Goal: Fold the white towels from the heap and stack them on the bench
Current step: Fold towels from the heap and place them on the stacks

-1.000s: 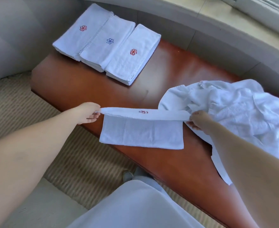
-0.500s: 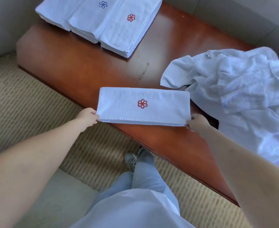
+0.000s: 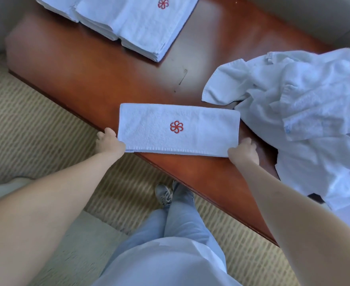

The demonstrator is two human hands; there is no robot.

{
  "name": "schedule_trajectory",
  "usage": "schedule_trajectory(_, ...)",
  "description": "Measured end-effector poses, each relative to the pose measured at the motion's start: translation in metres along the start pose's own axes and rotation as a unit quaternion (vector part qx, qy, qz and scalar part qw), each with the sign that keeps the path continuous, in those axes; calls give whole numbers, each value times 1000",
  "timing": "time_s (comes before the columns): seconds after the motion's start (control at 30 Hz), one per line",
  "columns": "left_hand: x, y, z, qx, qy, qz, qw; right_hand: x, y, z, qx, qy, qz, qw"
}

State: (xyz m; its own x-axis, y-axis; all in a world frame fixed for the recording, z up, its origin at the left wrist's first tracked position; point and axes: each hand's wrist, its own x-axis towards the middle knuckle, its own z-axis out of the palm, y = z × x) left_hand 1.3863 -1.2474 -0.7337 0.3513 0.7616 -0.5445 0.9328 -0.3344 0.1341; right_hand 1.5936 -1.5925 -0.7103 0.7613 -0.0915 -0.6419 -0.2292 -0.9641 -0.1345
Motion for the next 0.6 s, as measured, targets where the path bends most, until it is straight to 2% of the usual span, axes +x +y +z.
schedule_trajectory(0.07, -8, 18, -2, 11, 36, 68, 997, -9, -21, 5, -19, 53, -80, 995)
schedule_trajectory(0.17, -14, 57, 5, 39, 24, 208, 977, -18, -58, 23, -53, 58, -256, 963)
schedule_trajectory(0.23, -11, 84, 17, 46, 36, 277, 959, -14, -80, 42, -70, 64, -319, 943)
schedule_trajectory(0.4, 19, 105, 71, 188, 85, 415, 886, 19, -96, 96, -121, 133, -400, 898)
schedule_trajectory(0.53, 40, 87, 108, 162, 162, 456, 860, 48, -78, 128, -145, 199, -432, 868)
schedule_trajectory(0.6, 41, 91, 107, 166, 161, 457, 859, 50, -80, 126, -140, 202, -433, 867)
